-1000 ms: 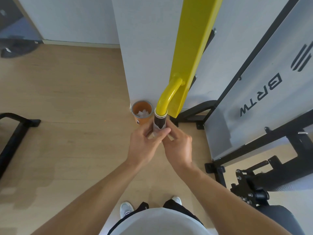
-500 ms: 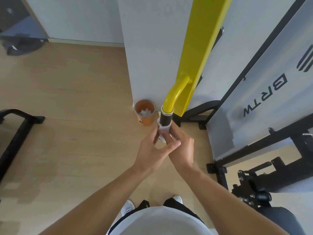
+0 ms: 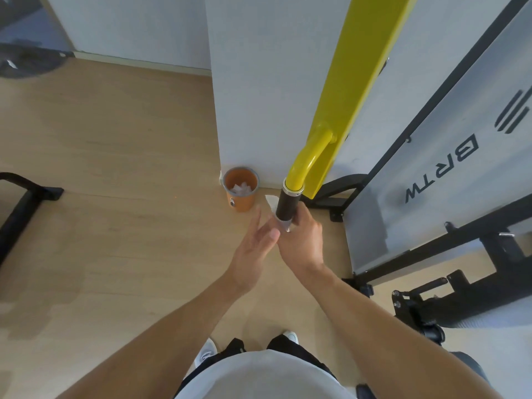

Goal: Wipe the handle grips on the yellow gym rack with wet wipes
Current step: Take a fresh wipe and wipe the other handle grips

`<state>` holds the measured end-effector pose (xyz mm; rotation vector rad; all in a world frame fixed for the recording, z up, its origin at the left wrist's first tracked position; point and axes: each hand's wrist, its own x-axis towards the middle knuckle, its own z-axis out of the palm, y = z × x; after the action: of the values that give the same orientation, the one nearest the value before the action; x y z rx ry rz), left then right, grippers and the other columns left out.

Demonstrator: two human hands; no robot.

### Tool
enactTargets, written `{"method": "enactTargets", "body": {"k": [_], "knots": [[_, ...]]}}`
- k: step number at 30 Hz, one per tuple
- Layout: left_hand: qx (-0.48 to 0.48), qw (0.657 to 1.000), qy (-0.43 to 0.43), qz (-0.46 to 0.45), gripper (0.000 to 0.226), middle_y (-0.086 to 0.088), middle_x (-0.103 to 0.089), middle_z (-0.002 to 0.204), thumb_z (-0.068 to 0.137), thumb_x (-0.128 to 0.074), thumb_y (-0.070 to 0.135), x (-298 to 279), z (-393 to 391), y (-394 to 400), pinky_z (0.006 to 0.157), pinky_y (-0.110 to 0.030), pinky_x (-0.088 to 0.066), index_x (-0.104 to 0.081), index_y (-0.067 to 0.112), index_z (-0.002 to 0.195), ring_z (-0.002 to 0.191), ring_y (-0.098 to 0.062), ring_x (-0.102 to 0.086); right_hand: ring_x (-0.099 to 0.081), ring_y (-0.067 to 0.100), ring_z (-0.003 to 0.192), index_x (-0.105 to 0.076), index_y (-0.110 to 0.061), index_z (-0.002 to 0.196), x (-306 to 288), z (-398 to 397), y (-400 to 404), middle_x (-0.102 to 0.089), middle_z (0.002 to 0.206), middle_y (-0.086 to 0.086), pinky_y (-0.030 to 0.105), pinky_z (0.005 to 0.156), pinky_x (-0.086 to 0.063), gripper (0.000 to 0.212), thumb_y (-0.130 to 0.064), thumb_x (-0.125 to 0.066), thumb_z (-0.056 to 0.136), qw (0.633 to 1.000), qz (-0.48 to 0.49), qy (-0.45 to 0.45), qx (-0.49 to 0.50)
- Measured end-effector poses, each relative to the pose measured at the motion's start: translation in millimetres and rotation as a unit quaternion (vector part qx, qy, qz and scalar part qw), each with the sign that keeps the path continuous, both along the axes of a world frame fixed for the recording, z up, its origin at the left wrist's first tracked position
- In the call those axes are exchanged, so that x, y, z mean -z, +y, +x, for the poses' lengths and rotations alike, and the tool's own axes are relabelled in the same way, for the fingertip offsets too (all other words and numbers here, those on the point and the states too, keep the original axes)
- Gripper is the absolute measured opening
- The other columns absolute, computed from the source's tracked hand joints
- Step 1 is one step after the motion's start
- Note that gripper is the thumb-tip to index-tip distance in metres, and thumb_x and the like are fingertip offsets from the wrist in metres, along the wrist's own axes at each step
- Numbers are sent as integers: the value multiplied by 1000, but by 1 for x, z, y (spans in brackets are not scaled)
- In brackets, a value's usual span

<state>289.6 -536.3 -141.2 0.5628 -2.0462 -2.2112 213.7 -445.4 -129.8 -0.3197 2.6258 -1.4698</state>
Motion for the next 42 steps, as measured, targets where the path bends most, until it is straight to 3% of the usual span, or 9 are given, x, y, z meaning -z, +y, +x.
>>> {"method": "enactTargets", "body": {"k": [5,10,15,20,24,32,35,39,42], "knots": [[-72,997,9,6,104,2,-57,144,71,-64,78,-2,22,-16,119,-47,-33,-37,19,152,137,-13,-50,-63,5,66,-66,-19,86,-28,2,-16,-70,74,-10,12,58,-45,20,-27,-83,79,989,-134,41,56],[-48,995,50,-65,63,1,-66,132,83,-60,50,-17,27,-28,109,-32,-45,-57,17,136,125,-10,-60,-54,2,61,-60,-19,80,-50,8,-25,-63,66,-7,11,60,-44,24,-17,-84,77,973,-205,76,70],[-9,996,68,-54,39,1,-71,123,88,-64,32,-22,12,-23,109,-53,-43,-65,24,126,122,-22,-62,-57,6,61,-49,-27,86,-60,3,-35,-57,64,-11,12,59,-46,39,-18,-85,75,973,-213,60,67],[-5,996,-57,-66,41,14,-70,122,76,-71,46,12,19,-41,112,-44,-43,-67,37,115,122,-8,-60,-52,5,56,-56,-10,84,-10,2,-38,-56,59,-12,10,56,-43,26,-17,-81,79,982,-173,3,80],[50,988,-102,-108,40,18,-65,127,89,-73,26,26,30,-52,110,-36,-45,-61,29,127,123,-3,-58,-56,5,56,-62,-11,80,22,1,-32,-60,59,-12,21,59,-48,16,-13,-78,79,984,-144,-64,81],[83,983,-70,-151,54,13,-60,135,85,-76,29,13,19,-49,105,-29,-46,-56,26,135,127,-6,-55,-65,5,73,-69,-25,95,41,11,-1,-70,79,-9,25,68,-57,28,-7,-82,78,984,-88,-155,19],[65,988,-9,-142,66,16,-55,141,83,-77,39,-12,7,-45,112,-30,-41,-49,30,142,130,2,-49,-71,23,77,-70,-29,93,46,14,11,-74,80,0,47,70,-61,24,-8,-74,81,984,-64,-167,5],[24,990,112,-78,69,14,-61,133,74,-76,50,-84,-25,-36,107,-27,-46,-51,34,136,124,1,-57,-72,16,80,-71,-36,96,40,10,25,-77,88,-4,35,72,-57,32,-7,-64,86,983,-25,-177,-32],[-5,988,121,-97,57,19,-72,102,73,-65,67,-129,-48,-28,85,-21,-53,-64,30,116,98,1,-68,-71,7,83,-72,-39,112,35,3,31,-77,92,-10,25,75,-58,42,-6,-60,89,980,-23,-193,-49]]}}
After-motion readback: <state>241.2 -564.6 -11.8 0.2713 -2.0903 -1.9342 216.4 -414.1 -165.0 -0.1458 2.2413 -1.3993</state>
